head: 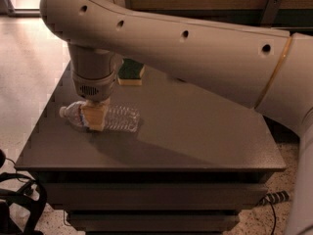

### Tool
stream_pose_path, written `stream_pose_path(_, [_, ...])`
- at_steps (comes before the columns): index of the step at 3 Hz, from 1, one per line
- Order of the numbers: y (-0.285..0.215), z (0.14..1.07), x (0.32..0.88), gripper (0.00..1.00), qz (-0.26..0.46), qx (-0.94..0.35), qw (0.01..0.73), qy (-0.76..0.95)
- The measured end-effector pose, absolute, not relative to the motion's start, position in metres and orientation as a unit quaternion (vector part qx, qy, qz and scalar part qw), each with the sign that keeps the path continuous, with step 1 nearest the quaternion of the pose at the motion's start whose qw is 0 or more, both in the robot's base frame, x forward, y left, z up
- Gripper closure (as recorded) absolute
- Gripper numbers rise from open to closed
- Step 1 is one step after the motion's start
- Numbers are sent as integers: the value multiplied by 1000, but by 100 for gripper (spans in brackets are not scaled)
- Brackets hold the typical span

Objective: Place water bottle upright

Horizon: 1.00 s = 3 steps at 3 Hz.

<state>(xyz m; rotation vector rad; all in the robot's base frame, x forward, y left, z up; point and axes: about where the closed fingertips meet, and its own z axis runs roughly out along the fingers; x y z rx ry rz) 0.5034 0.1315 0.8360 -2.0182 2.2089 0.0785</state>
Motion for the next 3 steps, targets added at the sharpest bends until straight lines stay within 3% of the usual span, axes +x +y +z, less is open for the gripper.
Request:
stream_pose_path(2, [119,887,491,100,82,-706,124,693])
stream_pose_path(3, [114,930,482,100,128,-729,196,643])
